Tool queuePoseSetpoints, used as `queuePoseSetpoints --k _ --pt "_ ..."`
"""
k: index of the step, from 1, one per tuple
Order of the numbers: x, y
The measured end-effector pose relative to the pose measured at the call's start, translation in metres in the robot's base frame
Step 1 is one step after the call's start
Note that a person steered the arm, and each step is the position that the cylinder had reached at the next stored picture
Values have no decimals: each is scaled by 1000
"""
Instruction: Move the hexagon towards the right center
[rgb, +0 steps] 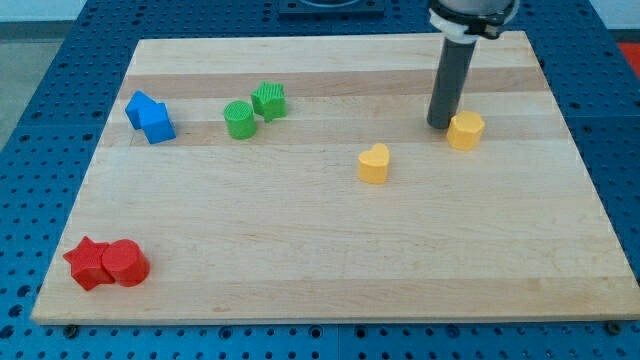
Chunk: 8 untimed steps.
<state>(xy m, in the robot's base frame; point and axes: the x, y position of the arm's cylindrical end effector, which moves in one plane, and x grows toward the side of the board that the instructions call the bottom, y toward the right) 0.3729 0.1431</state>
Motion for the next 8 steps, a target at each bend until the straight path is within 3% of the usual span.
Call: queuePoseSetpoints --k 2,4,5,7,8 --pt "0 10" --pt "17 -22" --pt "51 -11" --pt "39 50" --pt "39 52"
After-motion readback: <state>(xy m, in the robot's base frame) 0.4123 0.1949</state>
